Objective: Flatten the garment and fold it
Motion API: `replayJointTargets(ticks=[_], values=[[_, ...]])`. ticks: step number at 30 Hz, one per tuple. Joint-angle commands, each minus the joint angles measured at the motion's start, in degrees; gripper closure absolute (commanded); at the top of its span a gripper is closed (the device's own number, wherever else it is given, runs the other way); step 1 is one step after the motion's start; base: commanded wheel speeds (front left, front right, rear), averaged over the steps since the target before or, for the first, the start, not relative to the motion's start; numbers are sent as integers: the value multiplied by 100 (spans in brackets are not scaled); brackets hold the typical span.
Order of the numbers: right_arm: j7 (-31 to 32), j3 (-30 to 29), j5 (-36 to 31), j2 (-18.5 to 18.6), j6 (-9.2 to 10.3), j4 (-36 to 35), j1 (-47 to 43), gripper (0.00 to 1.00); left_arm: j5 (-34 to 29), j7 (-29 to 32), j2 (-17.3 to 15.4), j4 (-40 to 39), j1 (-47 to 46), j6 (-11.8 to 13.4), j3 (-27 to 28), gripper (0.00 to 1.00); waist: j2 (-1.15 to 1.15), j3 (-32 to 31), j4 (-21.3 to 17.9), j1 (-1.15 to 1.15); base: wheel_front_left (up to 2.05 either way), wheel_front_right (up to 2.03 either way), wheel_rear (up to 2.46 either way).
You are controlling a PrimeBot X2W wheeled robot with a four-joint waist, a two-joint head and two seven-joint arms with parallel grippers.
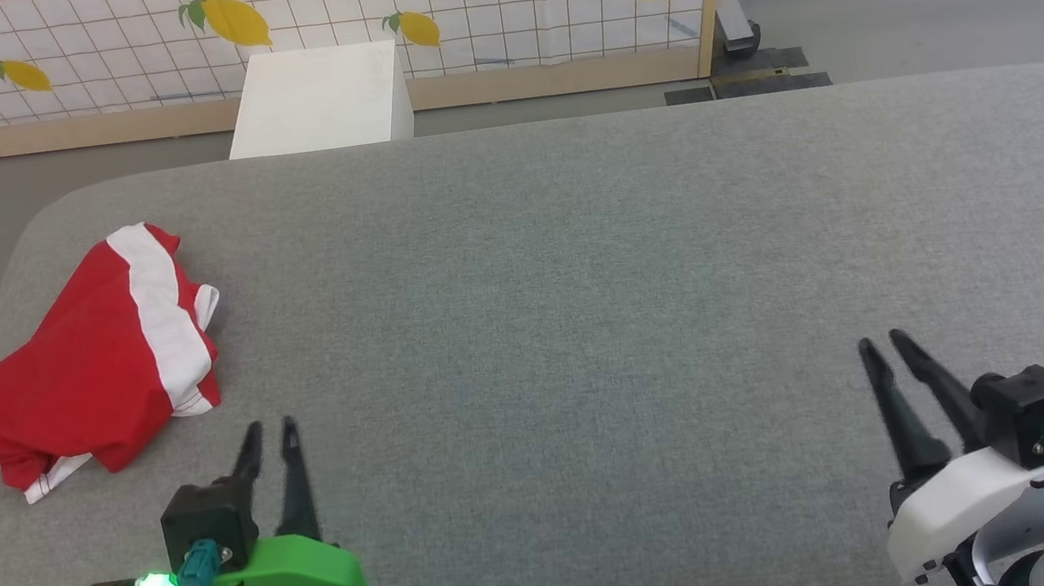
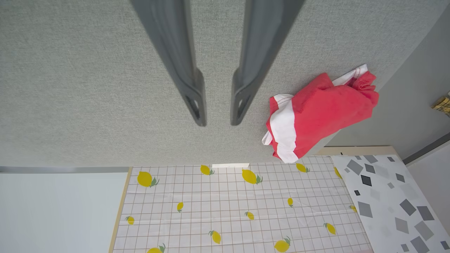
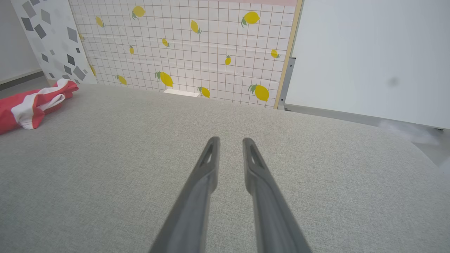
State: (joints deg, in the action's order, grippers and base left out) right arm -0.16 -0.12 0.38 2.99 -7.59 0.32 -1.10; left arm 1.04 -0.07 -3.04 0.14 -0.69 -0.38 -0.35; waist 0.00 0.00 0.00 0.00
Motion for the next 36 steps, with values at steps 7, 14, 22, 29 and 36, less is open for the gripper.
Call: replayJointTargets(ticks=[7, 14, 22, 29, 36], values=[[-57, -1, 42, -1, 1, 23, 11, 0, 56, -68, 1, 51, -29, 33, -72, 0, 0, 1, 0, 0, 0, 0, 0], [-129, -4, 78, -1, 1, 61, 25, 0, 126, -155, 2, 128, -74, 80, -158, 0, 0, -1, 7, 0, 0, 0, 0], [-213, -4, 116, -2, 2, 88, 29, 0, 197, -252, -6, 203, -130, 135, -231, 0, 0, 1, 136, 0, 0, 0, 0], [-283, 12, 151, -3, 2, 112, 41, 0, 257, -337, -29, 261, -153, 190, -282, 0, 0, 0, 386, 0, 0, 0, 0], [-351, 28, 179, -3, 3, 135, 61, 0, 319, -418, -51, 300, -167, 246, -324, 0, 0, 0, 685, 0, 0, 0, 0]])
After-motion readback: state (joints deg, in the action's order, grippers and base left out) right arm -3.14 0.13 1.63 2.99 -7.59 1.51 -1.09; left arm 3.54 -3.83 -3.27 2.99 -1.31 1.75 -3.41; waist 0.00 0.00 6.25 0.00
